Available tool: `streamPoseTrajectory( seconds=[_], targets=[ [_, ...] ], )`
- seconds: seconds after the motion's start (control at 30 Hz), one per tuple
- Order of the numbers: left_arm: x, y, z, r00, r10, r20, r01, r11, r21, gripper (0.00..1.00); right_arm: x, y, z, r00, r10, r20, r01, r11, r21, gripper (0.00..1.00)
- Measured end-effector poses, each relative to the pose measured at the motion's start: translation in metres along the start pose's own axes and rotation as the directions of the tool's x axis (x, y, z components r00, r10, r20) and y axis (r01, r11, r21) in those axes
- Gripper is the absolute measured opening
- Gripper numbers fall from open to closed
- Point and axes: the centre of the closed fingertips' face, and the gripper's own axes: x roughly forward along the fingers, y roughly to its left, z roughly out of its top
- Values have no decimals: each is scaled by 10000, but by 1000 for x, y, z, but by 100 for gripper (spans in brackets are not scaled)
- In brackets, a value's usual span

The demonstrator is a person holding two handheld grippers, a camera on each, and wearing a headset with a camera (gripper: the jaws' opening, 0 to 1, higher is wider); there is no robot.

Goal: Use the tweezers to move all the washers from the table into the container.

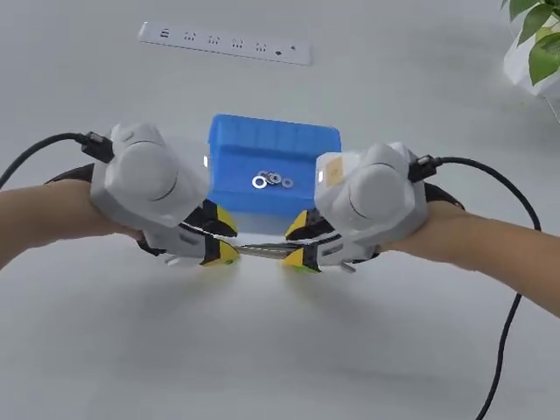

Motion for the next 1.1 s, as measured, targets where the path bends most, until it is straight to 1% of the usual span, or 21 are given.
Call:
streamPoseTrajectory(
  seconds=[0.03, 0.1, 0.13, 0.2, 0.27, 0.33, 0.37, 0.4, 0.43, 0.47, 0.53, 0.57, 0.6, 0.63, 0.7, 0.8, 0.83, 0.9, 0.97, 1.03, 1.1],
  targets=[
    [-5, 1, 4, 9991, 229, 357, -221, 9995, -223, 25, -6, -2, 0, 9992, -318, 227, 314, 9993, 197, 22],
    [-14, 0, 8, 9959, 510, 750, -468, 9973, -568, 29, -15, -5, -1, 9955, -806, 500, 780, 9956, 525, 27],
    [-21, 0, 11, 9909, 762, 1106, -670, 9942, -845, 32, -23, -7, -1, 9896, -1241, 727, 1194, 9907, 657, 31],
    [-33, -2, 13, 9822, 1167, 1474, -1016, 9891, -1065, 41, -39, -8, 2, 9770, -1719, 1261, 1606, 9825, 947, 34],
    [-46, -5, 10, 9763, 1547, 1512, -1337, 9810, -1405, 56, -56, -5, 6, 9622, -2001, 1847, 1750, 9740, 1436, 36],
    [-56, -9, 7, 9701, 1925, 1479, -1609, 9661, -2019, 71, -68, -3, 10, 9514, -2053, 2295, 1644, 9689, 1851, 44],
    [-58, -11, 7, 9696, 1957, 1467, -1625, 9637, -2116, 78, -77, 0, 14, 9426, -2037, 2647, 1447, 9633, 2260, 48],
    [-64, -16, 6, 9652, 2120, 1530, -1727, 9563, -2358, 85, -83, 1, 18, 9344, -2109, 2870, 1401, 9585, 2482, 53],
    [-68, -19, 7, 9620, 2208, 1606, -1777, 9529, -2459, 93, -93, 1, 22, 9209, -2300, 3148, 1454, 9518, 2702, 58],
    [-74, -23, 8, 9583, 2298, 1701, -1830, 9501, -2525, 97, -99, 0, 24, 9118, -2462, 3287, 1555, 9478, 2784, 61],
    [-83, -28, 8, 9513, 2576, 1696, -2094, 9432, -2580, 99, -109, 0, 25, 9034, -2658, 3365, 1706, 9427, 2868, 64],
    [-87, -29, 9, 9467, 2723, 1722, -2243, 9407, -2547, 99, -117, -1, 26, 8933, -2911, 3426, 1922, 9362, 2944, 65],
    [-92, -29, 10, 9412, 2888, 1753, -2408, 9374, -2515, 100, -121, -2, 26, 8886, -3073, 3404, 2090, 9321, 2959, 67],
    [-98, -27, 13, 9306, 3195, 1785, -2704, 9289, -2529, 100, -128, -3, 26, 8804, -3252, 3451, 2217, 9256, 3067, 70],
    [-108, -26, 18, 9155, 3559, 1875, -3011, 9153, -2676, 100, -135, -1, 27, 8687, -3438, 3565, 2282, 9167, 3281, 77],
    [-119, -26, 27, 9013, 3831, 2020, -3221, 9048, -2786, 100, -143, 5, 27, 8621, -3462, 3700, 2229, 9148, 3368, 80],
    [-123, -26, 35, 8903, 3946, 2272, -3268, 9013, -2844, 100, -145, 8, 27, 8585, -3525, 3725, 2274, 9127, 3396, 81],
    [-129, -26, 46, 8759, 4072, 2588, -3340, 8988, -2838, 100, -149, 12, 26, 8538, -3621, 3741, 2350, 9092, 3437, 84],
    [-131, -27, 50, 8736, 4142, 2556, -3472, 8984, -2690, 100, -151, 15, 26, 8476, -3737, 3767, 2436, 9047, 3495, 91],
    [-133, -28, 55, 8756, 4127, 2511, -3557, 9025, -2430, 100, -153, 19, 25, 8427, -3865, 3749, 2574, 9007, 3501, 97],
    [-134, -29, 59, 8735, 4140, 2560, -3604, 9036, -2317, 100, -155, 20, 25, 8432, -3937, 3661, 2727, 9001, 3399, 100]
  ],
)
